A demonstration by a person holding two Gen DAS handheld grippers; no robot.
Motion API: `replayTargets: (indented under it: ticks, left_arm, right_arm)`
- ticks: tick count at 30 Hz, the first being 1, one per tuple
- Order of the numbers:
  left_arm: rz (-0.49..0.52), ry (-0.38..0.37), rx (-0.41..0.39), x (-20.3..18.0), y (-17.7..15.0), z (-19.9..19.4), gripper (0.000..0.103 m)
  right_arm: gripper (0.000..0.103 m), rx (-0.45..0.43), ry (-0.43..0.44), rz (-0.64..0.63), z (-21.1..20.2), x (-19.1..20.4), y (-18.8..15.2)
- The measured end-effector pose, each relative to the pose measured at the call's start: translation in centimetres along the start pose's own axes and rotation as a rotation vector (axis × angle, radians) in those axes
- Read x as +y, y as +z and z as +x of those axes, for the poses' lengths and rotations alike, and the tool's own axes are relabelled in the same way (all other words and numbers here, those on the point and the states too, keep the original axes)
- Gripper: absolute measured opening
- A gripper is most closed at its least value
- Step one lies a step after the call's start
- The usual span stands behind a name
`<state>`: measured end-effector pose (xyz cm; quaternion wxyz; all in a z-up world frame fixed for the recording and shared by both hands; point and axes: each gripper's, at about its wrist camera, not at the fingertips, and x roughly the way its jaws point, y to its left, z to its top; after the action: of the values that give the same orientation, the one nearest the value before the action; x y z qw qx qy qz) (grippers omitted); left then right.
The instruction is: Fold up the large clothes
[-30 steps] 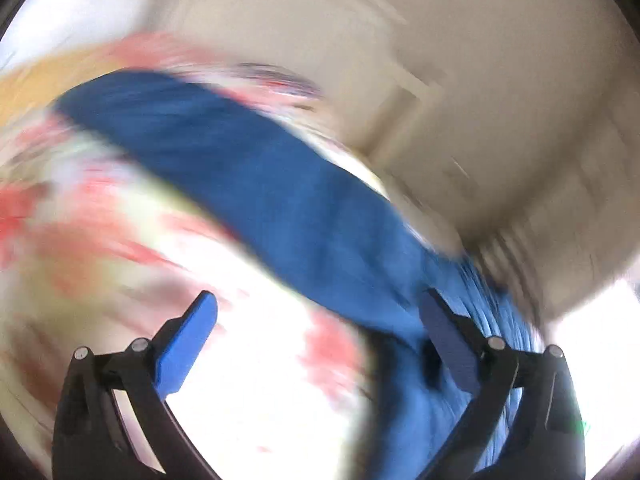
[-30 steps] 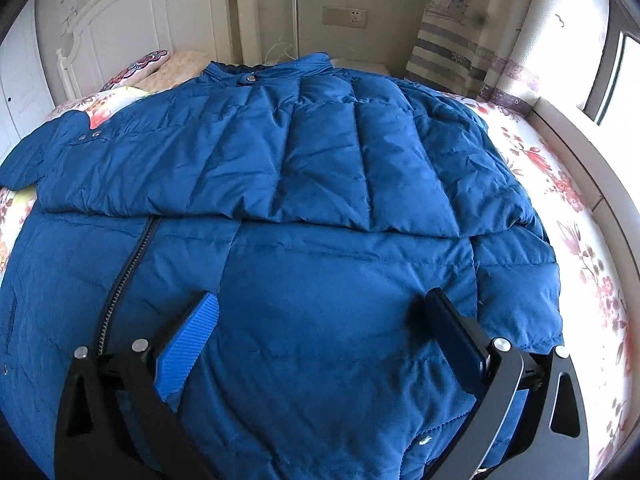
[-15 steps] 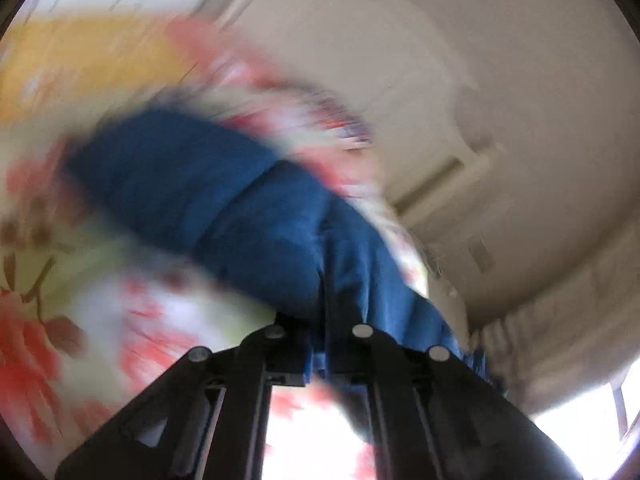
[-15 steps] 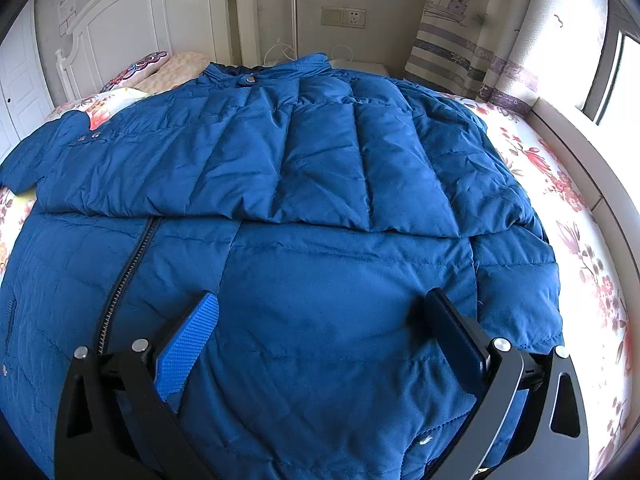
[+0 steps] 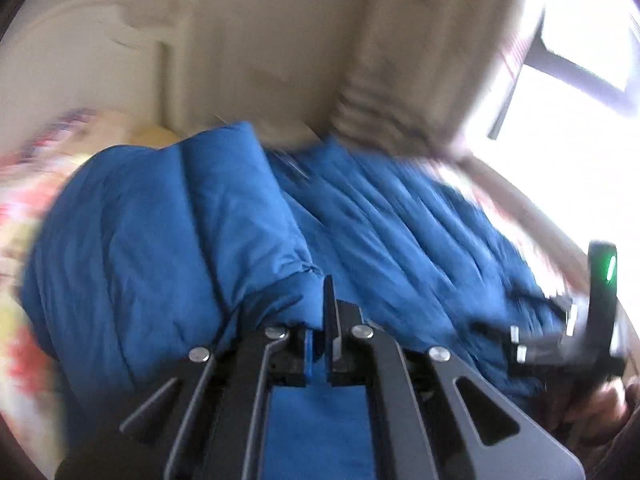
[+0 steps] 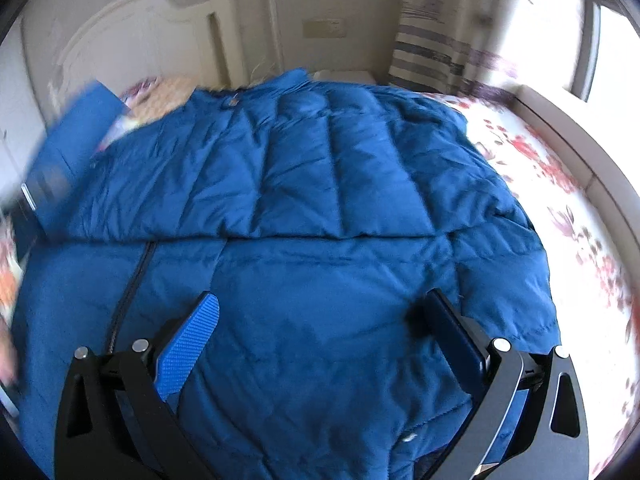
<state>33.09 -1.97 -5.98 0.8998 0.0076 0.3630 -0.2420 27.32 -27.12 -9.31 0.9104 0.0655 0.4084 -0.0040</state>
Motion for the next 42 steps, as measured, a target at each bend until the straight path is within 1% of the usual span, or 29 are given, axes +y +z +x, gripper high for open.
replayTargets:
  ticks: [1,2,3,4,5,6,8,9,11,12,13,14,15,16,17,18,19,21,23,25,28,29,31,33,35,37,39,41,42]
  left_arm:
    - [0.065,0.046,0.050,-2.0,-1.2,1.2,0.005]
    - [0.145,0.134,0.077,-3.4,-1.8,2.2,0.007]
    - [0.189,0.168,0.089,-4.0,-1.8,2.8,0.017]
    - [0.228,0.173,0.097,-4.8,-2.1,2.9,0.026]
    - [0.264,0.157,0.103,-5.8,-2.3,2.7,0.046]
    - [0.300,0.158,0.107,-6.3,-2.6,2.5,0.058]
    - [0.395,0.232,0.087,-7.7,-3.4,1.4,0.065]
    - [0.411,0.249,0.074,-8.3,-3.4,0.6,0.066]
    - [0.376,0.221,0.027,-8.2,-3.4,-2.0,0.068]
    - [0.338,0.201,-0.011,-7.8,-3.5,-3.6,0.074]
    - [0.281,0.206,-0.079,-6.8,-3.7,-5.7,0.079]
    - [0.230,0.226,-0.130,-6.1,-3.5,-6.7,0.087]
    - [0.139,0.258,-0.199,-3.9,-3.9,-8.8,0.091]
    - [0.085,0.274,-0.225,-2.8,-4.1,-9.7,0.091]
    - [0.004,0.301,-0.240,-0.6,-4.3,-10.6,0.091]
    - [-0.100,0.359,-0.228,2.3,-4.3,-11.0,0.091]
    - [-0.163,0.408,-0.198,4.2,-3.9,-10.8,0.091]
    - [-0.312,0.504,-0.129,8.9,-3.7,-10.4,0.084]
    - [-0.363,0.550,-0.084,11.3,-3.5,-9.2,0.081]
    - [-0.333,0.596,-0.034,12.0,-3.7,-7.9,0.081]
    - [-0.261,0.616,0.031,11.1,-4.4,-5.2,0.081]
    - [-0.254,0.609,0.052,11.2,-4.4,-5.0,0.081]
    - [-0.281,0.615,0.054,11.8,-5.1,-5.4,0.082]
    - [-0.322,0.605,0.080,13.0,-5.5,-5.4,0.082]
    - [-0.350,0.579,0.098,13.2,-5.9,-5.0,0.082]
    - [-0.361,0.571,0.099,13.3,-6.1,-5.0,0.083]
    - [-0.352,0.584,0.097,13.2,-6.1,-5.0,0.084]
    - [-0.342,0.594,0.100,12.9,-6.0,-5.0,0.084]
    - [-0.342,0.594,0.101,13.0,-6.0,-4.9,0.084]
  right_arm:
    - [0.099,-0.004,0.025,0.032,0.0,-0.5,0.1]
    - [0.099,-0.006,0.037,0.047,-0.1,-0.8,0.1]
    - [0.099,-0.010,0.044,0.061,-0.1,-1.0,0.1]
    - [0.099,-0.012,0.046,0.064,-0.1,-1.1,0.2]
    - [0.099,-0.014,0.047,0.065,-0.1,-1.0,0.2]
    - [0.099,-0.014,0.044,0.062,-0.1,-0.8,0.3]
    - [0.099,-0.016,0.040,0.059,-0.1,-0.8,0.3]
    - [0.098,-0.018,0.041,0.060,-0.1,-0.8,0.4]
    - [0.098,-0.021,0.049,0.067,-0.1,-0.9,0.3]
    - [0.098,-0.023,0.052,0.071,-0.2,-0.9,0.2]
    - [0.098,-0.024,0.055,0.073,-0.2,-1.1,0.2]
    - [0.099,-0.024,0.055,0.073,-0.3,-1.2,0.1]
    - [0.098,-0.024,0.053,0.071,-0.3,-1.3,0.1]
    - [0.099,-0.023,0.050,0.067,-0.3,-1.2,0.2]
    - [0.099,-0.022,0.046,0.063,-0.3,-1.2,0.2]
    - [0.099,-0.021,0.041,0.057,-0.3,-1.2,0.2]
    - [0.099,-0.020,0.037,0.052,-0.3,-1.1,0.1]
    - [0.099,-0.022,0.022,0.041,-0.3,-0.9,0.0]
    - [0.099,-0.029,0.013,0.029,-0.4,-0.7,0.0]
    - [0.098,-0.032,0.007,0.019,-0.5,-0.4,-0.1]
    - [0.098,-0.040,-0.010,0.005,-0.6,0.0,-0.1]
    - [0.098,-0.054,-0.028,-0.010,-0.9,0.3,-0.1]
    - [0.098,-0.097,-0.058,-0.075,-1.7,1.9,-0.2]
    - [0.098,-0.146,-0.068,-0.200,-2.7,4.8,-0.4]
    - [0.098,-0.170,-0.068,-0.314,-3.1,7.9,-0.5]
    - [0.098,-0.184,-0.068,-0.462,-3.3,12.1,-0.7]
    - [0.098,-0.196,-0.066,-0.585,-3.3,15.6,-1.0]
    - [0.098,-0.223,-0.105,-0.732,-2.9,19.4,-1.6]
    - [0.098,-0.242,-0.149,-0.820,-2.3,21.4,-2.1]
